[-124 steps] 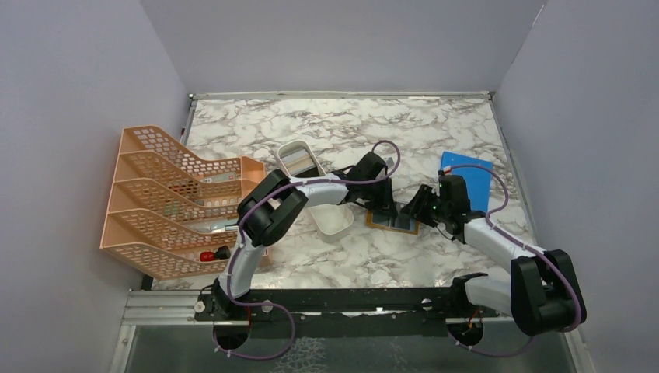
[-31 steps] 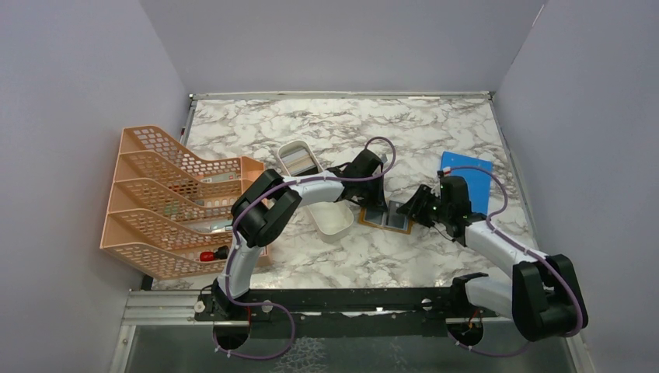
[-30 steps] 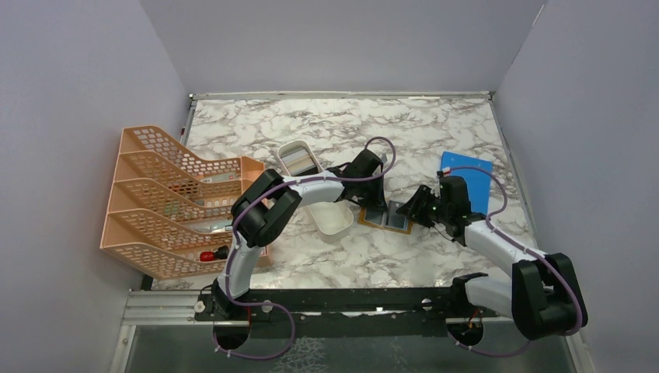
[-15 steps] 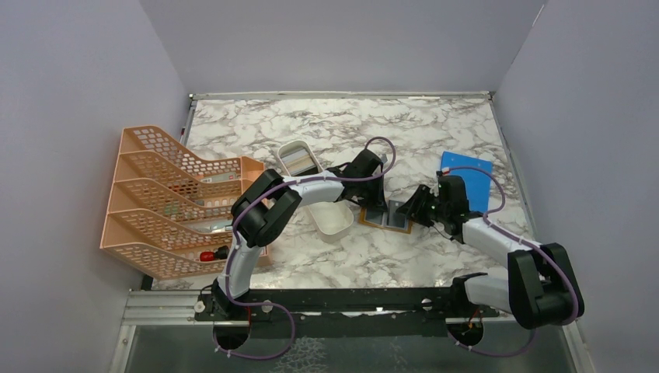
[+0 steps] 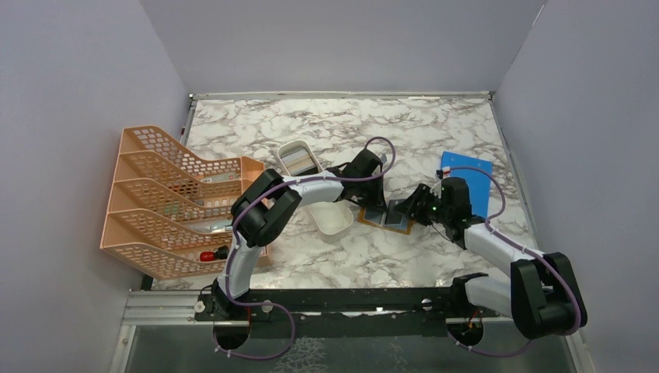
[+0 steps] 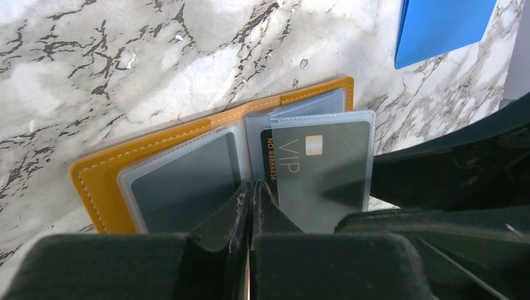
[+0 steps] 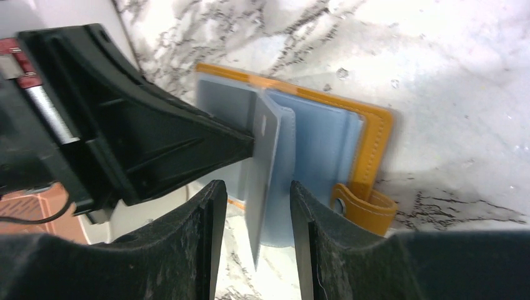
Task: Put the credit cards into the card holder
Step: Turn over the card slot in the card holder.
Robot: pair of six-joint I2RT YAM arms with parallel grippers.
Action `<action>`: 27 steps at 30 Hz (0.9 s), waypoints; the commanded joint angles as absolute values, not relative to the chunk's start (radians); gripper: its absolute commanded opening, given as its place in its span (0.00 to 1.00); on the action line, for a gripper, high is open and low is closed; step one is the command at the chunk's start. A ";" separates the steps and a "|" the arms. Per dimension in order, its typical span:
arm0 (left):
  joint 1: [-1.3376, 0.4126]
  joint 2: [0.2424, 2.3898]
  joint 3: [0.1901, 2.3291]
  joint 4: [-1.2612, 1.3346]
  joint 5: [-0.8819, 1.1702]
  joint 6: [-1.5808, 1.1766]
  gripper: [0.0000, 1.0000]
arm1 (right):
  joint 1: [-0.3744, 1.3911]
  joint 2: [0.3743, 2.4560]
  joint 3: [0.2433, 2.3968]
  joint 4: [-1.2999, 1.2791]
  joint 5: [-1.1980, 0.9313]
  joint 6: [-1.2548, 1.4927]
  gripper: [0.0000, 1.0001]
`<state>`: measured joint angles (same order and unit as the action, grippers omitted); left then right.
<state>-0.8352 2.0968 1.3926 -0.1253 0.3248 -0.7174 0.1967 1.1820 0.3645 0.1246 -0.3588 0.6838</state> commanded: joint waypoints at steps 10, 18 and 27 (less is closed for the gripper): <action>-0.839 2.099 1.376 -0.091 0.351 -0.723 0.01 | 0.198 1.173 0.354 0.245 -0.464 0.681 0.48; -0.838 2.106 1.381 -0.087 0.357 -0.726 0.01 | 0.198 1.166 0.336 0.300 -0.481 0.691 0.47; -0.838 2.109 1.376 -0.084 0.360 -0.727 0.01 | 0.198 1.208 0.297 0.406 -0.512 0.721 0.34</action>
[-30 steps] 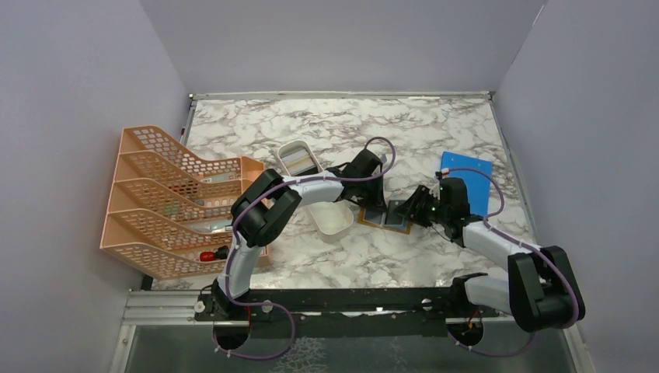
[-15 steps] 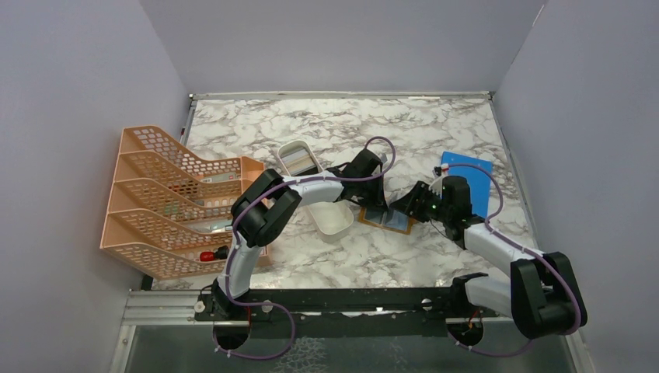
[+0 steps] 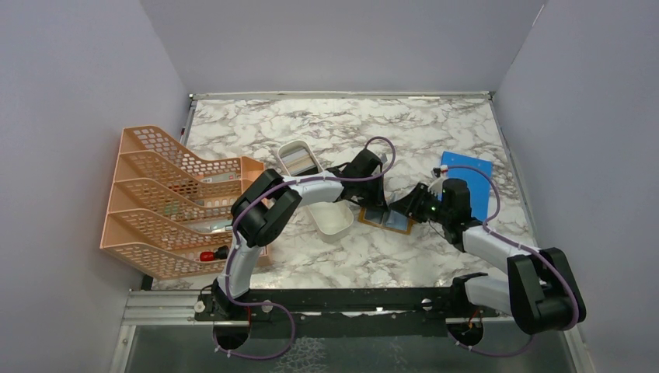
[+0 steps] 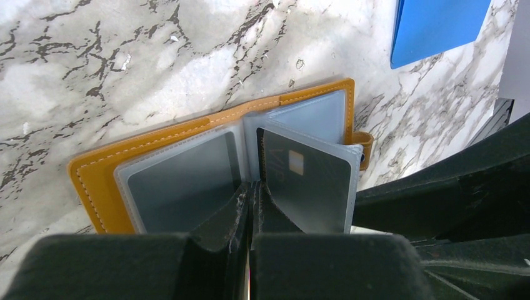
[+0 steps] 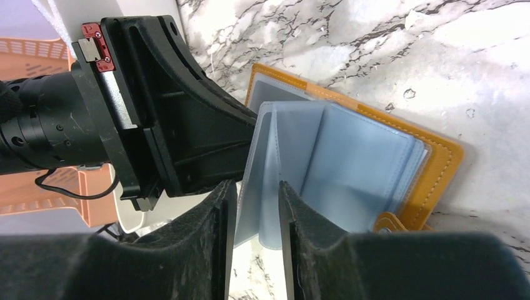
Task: Put the credit cards into the card holder
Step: Turn over the card slot in the card holder.
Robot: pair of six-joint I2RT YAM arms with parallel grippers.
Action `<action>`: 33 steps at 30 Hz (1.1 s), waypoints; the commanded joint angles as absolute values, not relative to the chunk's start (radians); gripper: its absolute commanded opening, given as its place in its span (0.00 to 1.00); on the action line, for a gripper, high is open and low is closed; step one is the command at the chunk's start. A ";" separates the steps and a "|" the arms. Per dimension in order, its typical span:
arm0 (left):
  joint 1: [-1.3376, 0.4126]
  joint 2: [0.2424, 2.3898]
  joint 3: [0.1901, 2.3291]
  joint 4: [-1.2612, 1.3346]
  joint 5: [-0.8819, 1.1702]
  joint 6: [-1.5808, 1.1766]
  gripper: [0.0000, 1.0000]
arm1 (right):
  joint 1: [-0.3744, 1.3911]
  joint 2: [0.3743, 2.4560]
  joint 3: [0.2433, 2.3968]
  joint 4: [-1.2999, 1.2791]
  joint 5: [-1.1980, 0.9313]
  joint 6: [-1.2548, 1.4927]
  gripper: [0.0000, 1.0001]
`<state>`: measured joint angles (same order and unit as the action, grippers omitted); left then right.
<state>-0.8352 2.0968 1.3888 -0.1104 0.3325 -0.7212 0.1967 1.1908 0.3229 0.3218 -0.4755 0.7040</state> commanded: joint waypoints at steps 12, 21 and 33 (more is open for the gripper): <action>-0.806 2.050 1.420 -0.118 0.354 -0.723 0.08 | 0.197 1.200 0.322 0.402 -0.550 0.718 0.46; -0.757 2.031 1.462 -0.126 0.365 -0.720 0.12 | 0.198 1.188 0.347 0.396 -0.594 0.741 0.49; -0.689 1.969 1.581 -0.274 0.288 -0.608 0.16 | 0.198 1.233 0.381 0.419 -0.638 0.741 0.49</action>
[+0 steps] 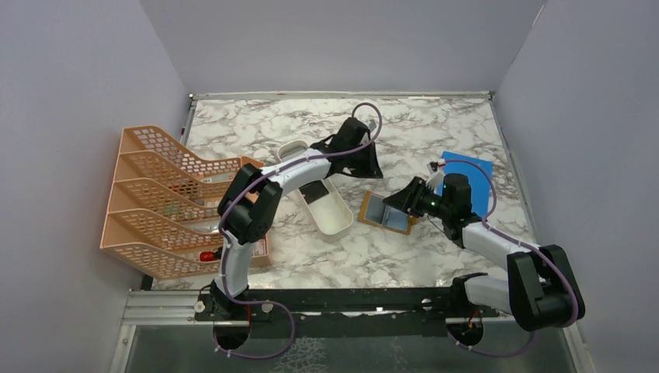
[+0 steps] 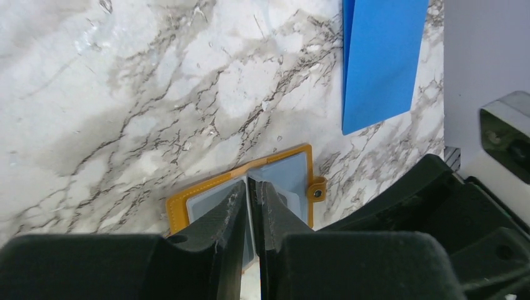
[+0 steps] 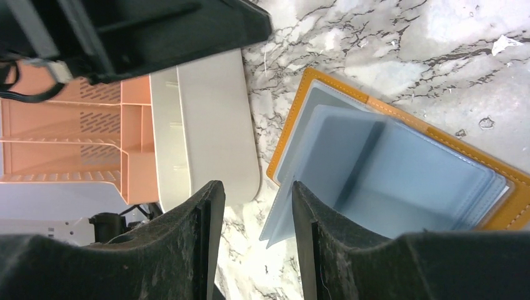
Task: Put the credit cards into the card holder
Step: Turn over the card slot in the card holder, then pick up the credit card from the storage box.
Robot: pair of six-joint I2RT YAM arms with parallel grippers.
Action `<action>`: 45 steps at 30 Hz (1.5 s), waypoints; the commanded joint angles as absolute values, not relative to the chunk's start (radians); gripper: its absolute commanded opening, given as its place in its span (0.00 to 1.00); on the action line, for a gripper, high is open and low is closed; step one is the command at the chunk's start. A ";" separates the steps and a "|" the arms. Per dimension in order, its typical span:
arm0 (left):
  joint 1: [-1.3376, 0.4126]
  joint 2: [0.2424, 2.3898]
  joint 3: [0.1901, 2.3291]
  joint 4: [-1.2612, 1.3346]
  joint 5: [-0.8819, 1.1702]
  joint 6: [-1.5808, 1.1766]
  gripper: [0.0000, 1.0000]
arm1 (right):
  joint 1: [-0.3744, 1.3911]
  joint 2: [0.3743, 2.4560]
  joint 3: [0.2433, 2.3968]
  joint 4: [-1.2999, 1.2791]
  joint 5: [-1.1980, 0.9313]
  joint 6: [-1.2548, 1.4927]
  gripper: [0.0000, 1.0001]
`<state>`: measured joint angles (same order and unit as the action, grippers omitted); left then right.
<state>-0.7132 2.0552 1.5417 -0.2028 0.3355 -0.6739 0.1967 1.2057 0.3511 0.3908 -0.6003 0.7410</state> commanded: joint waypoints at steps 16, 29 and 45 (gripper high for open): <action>-0.593 1.711 1.508 -0.473 -0.092 -0.350 0.19 | 0.201 1.411 0.523 0.379 -0.729 0.715 0.50; -0.549 1.599 1.378 -0.515 0.009 0.012 0.35 | 0.201 1.276 0.533 0.168 -0.695 0.584 0.51; -0.547 1.751 1.348 -0.583 -0.128 0.426 0.65 | 0.200 1.174 0.495 0.053 -0.674 0.502 0.52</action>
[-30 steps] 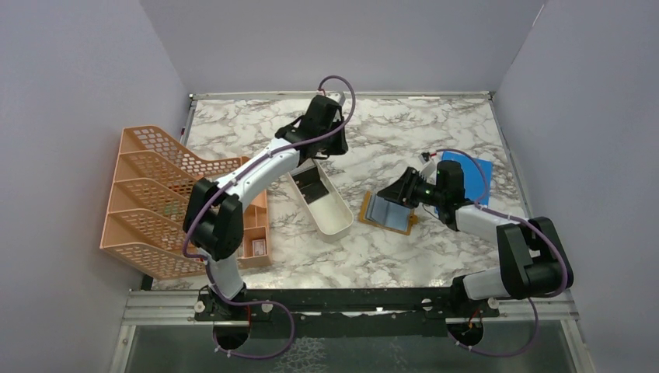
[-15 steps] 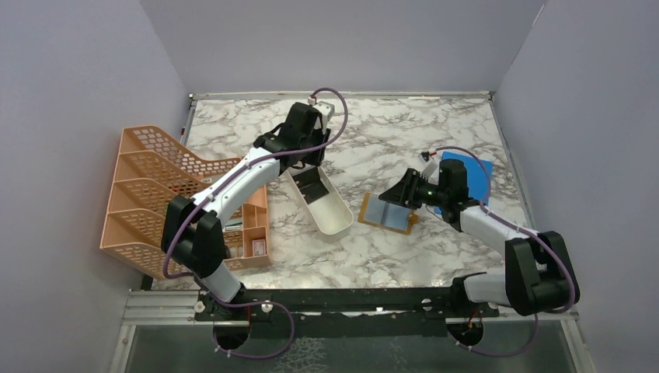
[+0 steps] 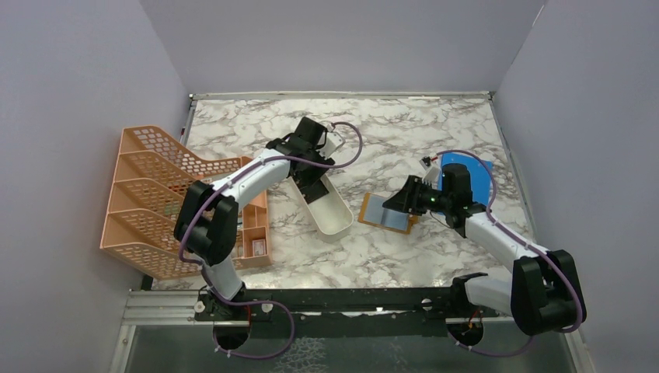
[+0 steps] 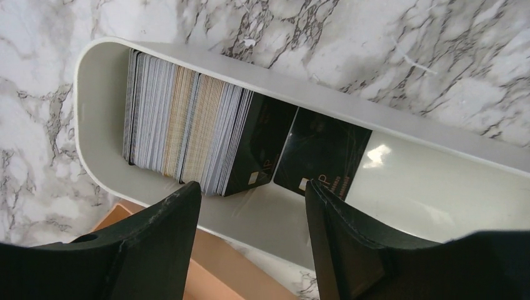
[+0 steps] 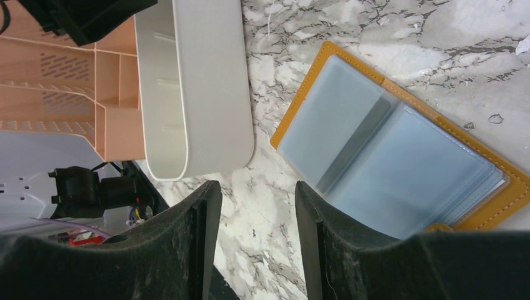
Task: Put the credit cards into the card holder
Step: Pick up the credit card from the storage box.
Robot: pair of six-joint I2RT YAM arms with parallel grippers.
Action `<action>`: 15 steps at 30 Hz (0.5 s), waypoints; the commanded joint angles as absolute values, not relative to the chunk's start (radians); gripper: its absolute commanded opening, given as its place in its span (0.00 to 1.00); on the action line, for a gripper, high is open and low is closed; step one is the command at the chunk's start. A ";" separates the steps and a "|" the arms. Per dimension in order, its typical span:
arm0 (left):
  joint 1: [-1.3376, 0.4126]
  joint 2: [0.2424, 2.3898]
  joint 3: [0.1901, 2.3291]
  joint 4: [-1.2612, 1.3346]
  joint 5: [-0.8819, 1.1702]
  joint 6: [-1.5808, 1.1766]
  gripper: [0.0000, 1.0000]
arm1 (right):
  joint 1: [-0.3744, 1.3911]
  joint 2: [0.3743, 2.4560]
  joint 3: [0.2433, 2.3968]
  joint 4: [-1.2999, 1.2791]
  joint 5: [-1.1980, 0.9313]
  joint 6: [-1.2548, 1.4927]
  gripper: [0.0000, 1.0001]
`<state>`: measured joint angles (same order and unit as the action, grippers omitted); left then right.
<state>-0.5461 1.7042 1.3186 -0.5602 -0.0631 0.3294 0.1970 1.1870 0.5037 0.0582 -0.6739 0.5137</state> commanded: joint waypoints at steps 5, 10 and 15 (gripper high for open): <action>-0.536 1.820 1.348 -0.583 -0.138 0.469 0.67 | 0.200 1.171 0.500 0.052 -0.672 0.508 0.52; -0.532 1.865 1.381 -0.550 -0.174 0.467 0.67 | 0.201 1.160 0.508 0.029 -0.647 0.502 0.52; -0.531 1.892 1.366 -0.488 -0.256 0.490 0.68 | 0.201 1.161 0.505 0.031 -0.651 0.513 0.52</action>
